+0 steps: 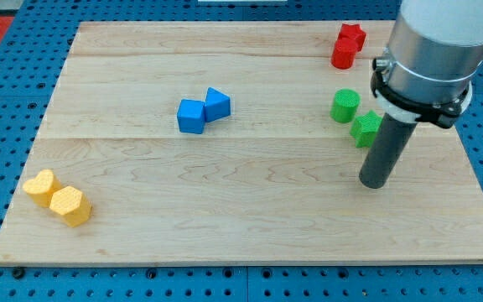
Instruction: Move the green star to the bottom side of the green circle
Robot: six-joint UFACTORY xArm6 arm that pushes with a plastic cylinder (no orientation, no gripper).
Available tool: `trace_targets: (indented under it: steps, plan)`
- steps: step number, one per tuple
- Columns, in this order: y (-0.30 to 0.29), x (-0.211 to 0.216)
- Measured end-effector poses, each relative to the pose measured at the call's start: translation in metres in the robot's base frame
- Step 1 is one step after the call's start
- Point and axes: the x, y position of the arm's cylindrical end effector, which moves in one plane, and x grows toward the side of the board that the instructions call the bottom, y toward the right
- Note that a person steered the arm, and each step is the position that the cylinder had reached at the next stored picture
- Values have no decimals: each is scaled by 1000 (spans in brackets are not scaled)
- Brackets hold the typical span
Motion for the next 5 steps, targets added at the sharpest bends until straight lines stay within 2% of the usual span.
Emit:
trace_targets:
  steps: [1, 3, 5]
  plan:
    - [24, -2]
    - [113, -46]
    - [107, -70]
